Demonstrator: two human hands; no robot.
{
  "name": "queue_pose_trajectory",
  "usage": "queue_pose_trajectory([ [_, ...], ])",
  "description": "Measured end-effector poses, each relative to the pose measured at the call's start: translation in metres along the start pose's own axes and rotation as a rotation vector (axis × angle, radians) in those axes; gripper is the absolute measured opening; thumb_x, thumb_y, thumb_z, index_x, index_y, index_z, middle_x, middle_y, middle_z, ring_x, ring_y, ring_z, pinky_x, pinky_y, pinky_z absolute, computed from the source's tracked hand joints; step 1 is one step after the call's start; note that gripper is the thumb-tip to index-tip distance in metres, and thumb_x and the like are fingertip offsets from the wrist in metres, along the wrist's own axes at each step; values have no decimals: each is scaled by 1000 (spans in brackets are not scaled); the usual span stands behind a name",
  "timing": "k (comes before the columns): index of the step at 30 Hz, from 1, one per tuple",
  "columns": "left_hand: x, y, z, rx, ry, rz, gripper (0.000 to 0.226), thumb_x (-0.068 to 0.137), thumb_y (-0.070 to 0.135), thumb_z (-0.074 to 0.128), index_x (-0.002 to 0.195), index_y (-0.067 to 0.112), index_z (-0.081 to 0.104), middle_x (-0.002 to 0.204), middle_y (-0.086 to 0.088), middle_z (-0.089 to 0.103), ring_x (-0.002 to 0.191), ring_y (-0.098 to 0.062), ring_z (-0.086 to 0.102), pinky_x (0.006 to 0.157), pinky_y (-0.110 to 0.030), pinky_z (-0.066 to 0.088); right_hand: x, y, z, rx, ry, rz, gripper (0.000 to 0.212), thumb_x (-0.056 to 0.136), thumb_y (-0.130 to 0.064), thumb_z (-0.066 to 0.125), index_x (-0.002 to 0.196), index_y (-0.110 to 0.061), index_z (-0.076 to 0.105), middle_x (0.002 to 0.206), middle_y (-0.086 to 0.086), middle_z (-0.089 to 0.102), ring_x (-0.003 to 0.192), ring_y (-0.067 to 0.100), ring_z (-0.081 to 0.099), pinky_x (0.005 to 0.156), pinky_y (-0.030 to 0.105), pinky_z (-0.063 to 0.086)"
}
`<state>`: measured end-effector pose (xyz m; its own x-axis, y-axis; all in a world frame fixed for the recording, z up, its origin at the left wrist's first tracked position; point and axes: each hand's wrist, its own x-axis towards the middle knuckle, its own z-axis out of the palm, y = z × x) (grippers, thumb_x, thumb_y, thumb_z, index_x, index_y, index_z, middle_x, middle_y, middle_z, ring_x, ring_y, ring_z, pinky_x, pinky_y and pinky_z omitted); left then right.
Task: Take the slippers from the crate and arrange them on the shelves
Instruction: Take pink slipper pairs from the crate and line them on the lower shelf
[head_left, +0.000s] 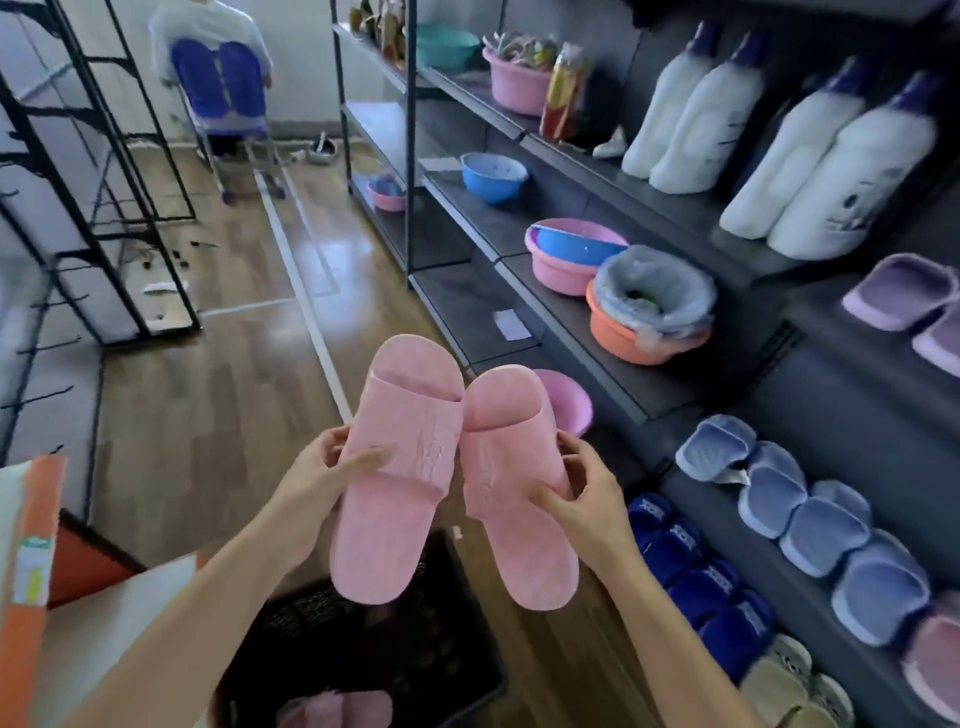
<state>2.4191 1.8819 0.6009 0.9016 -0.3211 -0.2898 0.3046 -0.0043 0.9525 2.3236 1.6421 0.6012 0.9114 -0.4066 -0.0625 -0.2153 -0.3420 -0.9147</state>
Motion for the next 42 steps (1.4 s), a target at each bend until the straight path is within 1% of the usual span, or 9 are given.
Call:
queue_pose_trajectory([
  [5,9,28,26,88,-209,45,101,22,57,84,110,15,56,69,12,64,50,-2,56,46,-18,40,-42,-13,-30,14,217,51,68,62,-35,69,127,-27,47,109,-12,57,95,4,55,75,22,49],
  [11,-2,50,82,89,-490,58,72,36,45,73,96,12,53,46,17,53,35,2,45,34,-10,33,-103,-11,-68,10,506,180,60,78,-21,73,130,-25,44,114,-10,53,98,11,54,77,23,47],
  [16,-24,53,133,182,-693,98,104,16,65,83,106,18,60,73,6,69,59,-6,63,47,-19,46,-164,-7,-104,2,728,238,58,78,-28,72,129,-26,45,117,-8,55,102,15,54,81,30,47],
  [22,-82,46,208,229,-888,105,71,40,48,86,100,24,57,91,3,69,81,-15,66,54,-24,47,-243,7,-143,-26,931,282,58,76,-29,74,126,-26,46,109,-9,55,93,12,56,74,28,49],
  [26,-128,29,252,264,-989,128,89,18,65,81,97,33,54,89,12,71,75,-4,68,54,-18,51,-305,20,-169,-34,1020,304,58,75,-28,75,126,-25,46,103,-14,55,87,1,53,68,23,47],
  [29,-165,8,286,264,-1021,127,96,16,73,77,101,32,55,97,7,70,88,-14,67,65,-27,53,-356,31,-191,-11,1055,320,63,70,-36,77,125,-26,47,109,-9,57,90,3,55,71,26,49],
  [33,-219,-22,334,254,-1067,92,63,50,56,82,102,35,55,109,4,65,102,-22,60,77,-36,50,-428,47,-222,-27,1107,343,72,53,-55,69,118,-34,48,110,-13,59,97,9,58,76,30,53],
  [37,-271,-59,380,282,-1107,73,36,74,37,74,103,33,53,111,5,62,102,-18,58,75,-32,48,-497,68,-248,-12,1165,370,64,57,-47,72,115,-37,48,109,-19,57,96,2,56,72,22,48],
  [42,-319,-90,430,365,-1191,60,28,77,31,66,102,32,53,111,5,62,101,-16,58,77,-33,47,-560,96,-272,26,1273,417,60,57,-42,74,113,-39,52,109,-15,59,95,4,59,75,28,51],
])
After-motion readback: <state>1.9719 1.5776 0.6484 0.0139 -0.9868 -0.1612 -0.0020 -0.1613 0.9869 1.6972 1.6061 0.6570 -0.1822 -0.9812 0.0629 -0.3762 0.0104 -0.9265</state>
